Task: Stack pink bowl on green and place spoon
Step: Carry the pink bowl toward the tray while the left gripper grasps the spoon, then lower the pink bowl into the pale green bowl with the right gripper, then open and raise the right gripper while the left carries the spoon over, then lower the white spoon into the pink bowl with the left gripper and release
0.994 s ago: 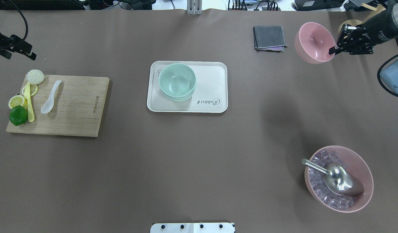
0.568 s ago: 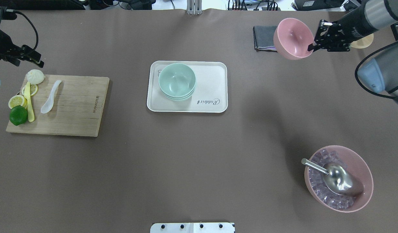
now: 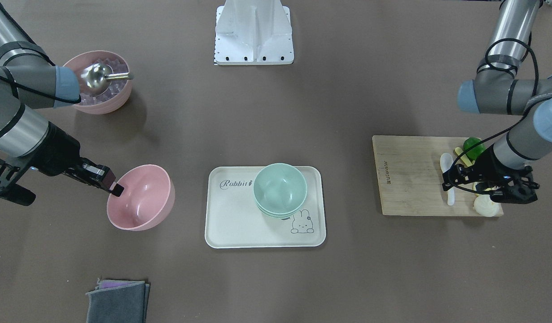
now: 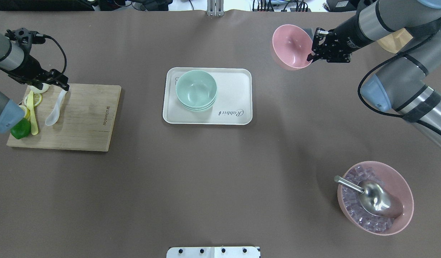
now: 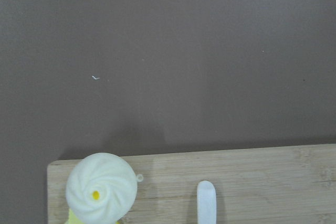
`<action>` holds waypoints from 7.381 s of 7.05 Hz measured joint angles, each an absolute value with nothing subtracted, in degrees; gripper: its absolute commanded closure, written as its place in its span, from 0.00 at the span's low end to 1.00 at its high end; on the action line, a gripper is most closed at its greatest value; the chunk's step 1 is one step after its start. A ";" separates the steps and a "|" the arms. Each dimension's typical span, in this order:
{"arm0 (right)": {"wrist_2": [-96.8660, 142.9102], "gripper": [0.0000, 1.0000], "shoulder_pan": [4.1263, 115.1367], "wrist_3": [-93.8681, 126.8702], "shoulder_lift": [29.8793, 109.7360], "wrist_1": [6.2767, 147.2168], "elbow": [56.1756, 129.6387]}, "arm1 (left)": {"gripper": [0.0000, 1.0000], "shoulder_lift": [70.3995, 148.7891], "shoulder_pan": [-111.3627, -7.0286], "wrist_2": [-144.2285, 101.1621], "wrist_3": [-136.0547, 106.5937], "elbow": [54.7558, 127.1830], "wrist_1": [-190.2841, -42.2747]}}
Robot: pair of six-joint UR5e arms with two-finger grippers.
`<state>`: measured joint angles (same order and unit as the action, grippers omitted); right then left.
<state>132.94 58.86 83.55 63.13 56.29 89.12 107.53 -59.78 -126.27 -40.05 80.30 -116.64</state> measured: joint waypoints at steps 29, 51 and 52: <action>110.21 1.00 38.21 103.83 42.97 56.39 77.43 | 1.00 105.91 -67.33 -140.27 -41.57 88.75 -115.49; 131.23 0.00 54.22 80.76 57.08 59.59 83.71 | 0.91 139.88 -47.04 -117.42 -59.18 73.88 -122.17; 131.04 0.00 54.18 80.79 57.11 59.59 83.77 | 0.05 139.86 -46.36 -116.19 -59.18 73.76 -122.86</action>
